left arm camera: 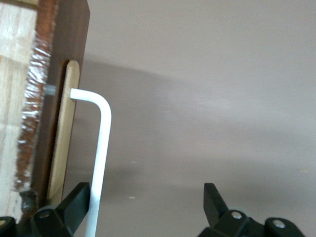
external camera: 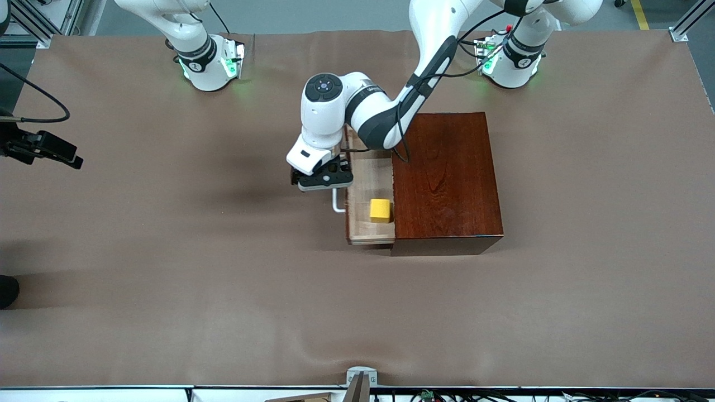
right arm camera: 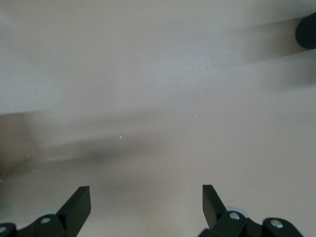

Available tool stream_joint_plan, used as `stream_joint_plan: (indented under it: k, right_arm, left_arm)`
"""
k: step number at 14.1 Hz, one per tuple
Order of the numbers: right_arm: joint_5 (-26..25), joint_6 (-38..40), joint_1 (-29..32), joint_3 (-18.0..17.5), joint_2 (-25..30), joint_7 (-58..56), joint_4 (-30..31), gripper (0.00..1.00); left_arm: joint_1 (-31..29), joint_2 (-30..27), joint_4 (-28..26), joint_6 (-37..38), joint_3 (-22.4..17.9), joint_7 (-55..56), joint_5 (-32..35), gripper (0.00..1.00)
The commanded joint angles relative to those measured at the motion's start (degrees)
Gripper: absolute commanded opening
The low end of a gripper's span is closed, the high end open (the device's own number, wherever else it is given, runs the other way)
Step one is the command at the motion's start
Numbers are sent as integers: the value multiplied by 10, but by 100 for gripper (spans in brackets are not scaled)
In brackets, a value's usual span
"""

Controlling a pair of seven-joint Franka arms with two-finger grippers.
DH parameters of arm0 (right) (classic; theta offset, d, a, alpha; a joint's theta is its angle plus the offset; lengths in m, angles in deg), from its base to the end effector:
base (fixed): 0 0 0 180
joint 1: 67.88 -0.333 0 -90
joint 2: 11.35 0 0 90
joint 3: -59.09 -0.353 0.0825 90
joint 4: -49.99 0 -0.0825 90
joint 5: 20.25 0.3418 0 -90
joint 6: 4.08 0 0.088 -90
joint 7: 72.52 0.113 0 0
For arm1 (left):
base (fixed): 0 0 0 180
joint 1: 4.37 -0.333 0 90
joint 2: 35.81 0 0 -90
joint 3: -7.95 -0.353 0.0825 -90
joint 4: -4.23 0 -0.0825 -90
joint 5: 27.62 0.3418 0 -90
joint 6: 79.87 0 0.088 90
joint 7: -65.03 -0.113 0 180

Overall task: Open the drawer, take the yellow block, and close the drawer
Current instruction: 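Keep pulling the drawer further open with the left gripper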

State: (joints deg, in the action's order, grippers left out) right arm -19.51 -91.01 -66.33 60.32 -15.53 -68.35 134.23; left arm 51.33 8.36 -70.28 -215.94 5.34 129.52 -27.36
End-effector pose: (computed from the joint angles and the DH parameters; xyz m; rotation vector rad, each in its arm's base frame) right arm 0.5319 -0.0238 0.6557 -3.1246 0.1889 0.0409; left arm 0.4494 -0.6158 0.3559 2.8748 0.2572 0.2705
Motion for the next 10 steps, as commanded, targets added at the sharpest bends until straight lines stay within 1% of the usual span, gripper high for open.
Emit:
stream_joint_plan:
  k: [1, 5, 9, 10]
  right_arm:
    - [-7, 1, -4, 1, 6, 2, 0, 100]
    - [-7, 1, -4, 1, 6, 2, 0, 100]
    - [-7, 1, -4, 1, 6, 2, 0, 100]
    - [-7, 1, -4, 1, 6, 2, 0, 100]
  left_arm:
    - [6, 24, 34, -41, 3, 4, -16, 100]
    - [6, 30, 34, -51, 9, 4, -15, 100]
    - [3, 15, 35, -51, 10, 11, -17, 100]
    - [-4, 1, 35, -51, 9, 13, -17, 100]
